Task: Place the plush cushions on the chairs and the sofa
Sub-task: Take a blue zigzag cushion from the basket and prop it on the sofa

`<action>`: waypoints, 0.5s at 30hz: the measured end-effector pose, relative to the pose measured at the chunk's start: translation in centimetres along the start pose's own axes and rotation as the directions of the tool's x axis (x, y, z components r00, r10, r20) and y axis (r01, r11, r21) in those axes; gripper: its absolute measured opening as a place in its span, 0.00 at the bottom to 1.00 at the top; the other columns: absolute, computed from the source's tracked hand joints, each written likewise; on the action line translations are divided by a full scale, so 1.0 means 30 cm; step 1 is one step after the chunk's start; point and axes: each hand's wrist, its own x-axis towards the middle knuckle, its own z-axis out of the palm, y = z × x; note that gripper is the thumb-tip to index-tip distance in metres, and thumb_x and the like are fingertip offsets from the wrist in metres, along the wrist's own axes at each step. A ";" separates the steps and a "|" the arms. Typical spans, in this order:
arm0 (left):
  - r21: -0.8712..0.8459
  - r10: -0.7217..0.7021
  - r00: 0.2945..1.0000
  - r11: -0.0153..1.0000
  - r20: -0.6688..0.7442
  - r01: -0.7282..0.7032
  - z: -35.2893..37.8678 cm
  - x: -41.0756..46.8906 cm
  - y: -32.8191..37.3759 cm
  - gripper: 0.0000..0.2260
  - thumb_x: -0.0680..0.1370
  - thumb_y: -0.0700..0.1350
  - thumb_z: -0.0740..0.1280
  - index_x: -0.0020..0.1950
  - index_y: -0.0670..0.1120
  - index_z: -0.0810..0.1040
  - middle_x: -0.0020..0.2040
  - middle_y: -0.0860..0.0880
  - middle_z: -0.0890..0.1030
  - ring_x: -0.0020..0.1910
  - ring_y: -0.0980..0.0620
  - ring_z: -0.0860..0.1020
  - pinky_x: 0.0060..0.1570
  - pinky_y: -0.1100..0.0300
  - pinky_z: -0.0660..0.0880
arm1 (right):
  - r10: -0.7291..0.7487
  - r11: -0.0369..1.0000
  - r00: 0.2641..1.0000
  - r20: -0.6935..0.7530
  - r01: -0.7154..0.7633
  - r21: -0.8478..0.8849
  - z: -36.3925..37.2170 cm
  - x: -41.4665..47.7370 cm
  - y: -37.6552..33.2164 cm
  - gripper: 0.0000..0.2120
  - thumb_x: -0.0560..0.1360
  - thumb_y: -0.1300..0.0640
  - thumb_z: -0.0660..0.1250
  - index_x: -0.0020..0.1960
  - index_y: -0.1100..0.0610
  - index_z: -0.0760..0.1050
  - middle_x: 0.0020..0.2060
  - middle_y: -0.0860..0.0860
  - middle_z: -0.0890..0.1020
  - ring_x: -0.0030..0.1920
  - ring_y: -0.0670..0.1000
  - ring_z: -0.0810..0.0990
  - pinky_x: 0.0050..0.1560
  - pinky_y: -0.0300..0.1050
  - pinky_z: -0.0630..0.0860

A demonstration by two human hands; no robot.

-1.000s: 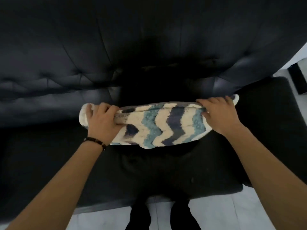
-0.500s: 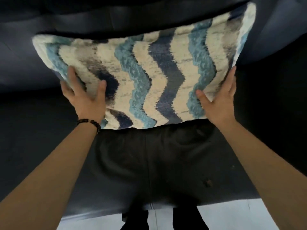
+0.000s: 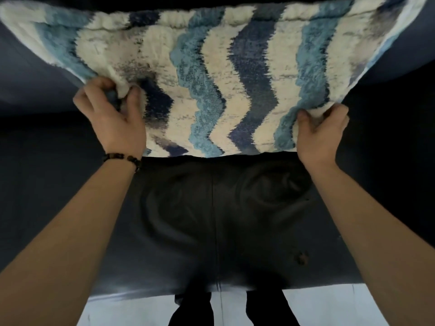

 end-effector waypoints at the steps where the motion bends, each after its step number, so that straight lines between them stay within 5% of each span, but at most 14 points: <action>1: -0.003 -0.016 1.000 1.000 0.022 0.016 0.000 0.000 0.006 0.12 0.78 0.45 0.67 0.56 0.43 0.68 0.60 0.38 0.67 0.56 0.57 0.68 0.59 0.73 0.65 | 0.036 0.999 0.999 -0.002 -0.036 0.007 0.007 0.000 -0.005 0.23 0.77 0.59 0.71 0.64 0.70 0.66 0.62 0.64 0.70 0.57 0.49 0.67 0.53 0.27 0.67; 3: 0.038 -0.032 0.999 0.999 0.015 0.032 -0.014 -0.022 0.019 0.19 0.76 0.44 0.67 0.62 0.35 0.70 0.66 0.32 0.65 0.64 0.45 0.67 0.66 0.64 0.65 | 0.036 0.999 0.999 -0.041 -0.037 -0.035 0.004 -0.023 -0.020 0.27 0.75 0.59 0.72 0.66 0.70 0.64 0.66 0.65 0.66 0.59 0.49 0.64 0.61 0.40 0.70; 6: 0.229 0.093 0.996 0.969 -0.006 -0.089 -0.053 -0.090 0.027 0.34 0.76 0.52 0.71 0.74 0.33 0.63 0.72 0.25 0.57 0.74 0.31 0.59 0.75 0.44 0.59 | -0.277 0.924 0.958 -0.067 0.247 -0.291 -0.010 -0.081 -0.031 0.37 0.75 0.53 0.73 0.73 0.66 0.58 0.74 0.73 0.56 0.75 0.65 0.59 0.74 0.60 0.64; 8: 0.417 0.299 0.936 0.839 0.184 -0.350 -0.054 -0.138 0.006 0.49 0.72 0.63 0.73 0.80 0.39 0.52 0.74 0.25 0.55 0.75 0.29 0.55 0.76 0.36 0.51 | -0.512 0.765 0.854 0.093 0.503 -0.402 0.005 -0.118 -0.058 0.41 0.75 0.46 0.72 0.76 0.61 0.53 0.73 0.79 0.55 0.76 0.76 0.55 0.75 0.70 0.56; 10: 0.491 0.450 0.770 0.595 0.452 -0.636 -0.024 -0.129 -0.030 0.57 0.68 0.69 0.73 0.82 0.48 0.41 0.75 0.26 0.54 0.75 0.29 0.54 0.72 0.29 0.50 | -0.642 0.551 0.701 0.309 0.703 -0.450 0.051 -0.128 -0.101 0.47 0.73 0.37 0.72 0.78 0.58 0.51 0.73 0.79 0.54 0.74 0.79 0.54 0.75 0.74 0.49; 13: 0.531 0.362 0.741 0.528 0.566 -0.663 0.023 -0.017 -0.019 0.64 0.62 0.68 0.77 0.82 0.50 0.39 0.76 0.25 0.55 0.76 0.26 0.54 0.69 0.24 0.48 | -0.666 0.255 0.521 0.535 0.832 -0.492 0.099 -0.060 -0.166 0.58 0.65 0.33 0.76 0.82 0.52 0.48 0.75 0.75 0.54 0.75 0.78 0.54 0.73 0.76 0.42; 15: 0.511 0.295 0.734 0.562 0.611 -0.651 0.044 0.054 0.019 0.65 0.61 0.65 0.79 0.82 0.51 0.38 0.78 0.27 0.50 0.78 0.26 0.50 0.69 0.22 0.46 | -0.621 0.198 0.526 0.581 0.822 -0.533 0.072 0.030 -0.199 0.62 0.61 0.31 0.77 0.83 0.49 0.46 0.78 0.71 0.54 0.76 0.77 0.53 0.71 0.76 0.39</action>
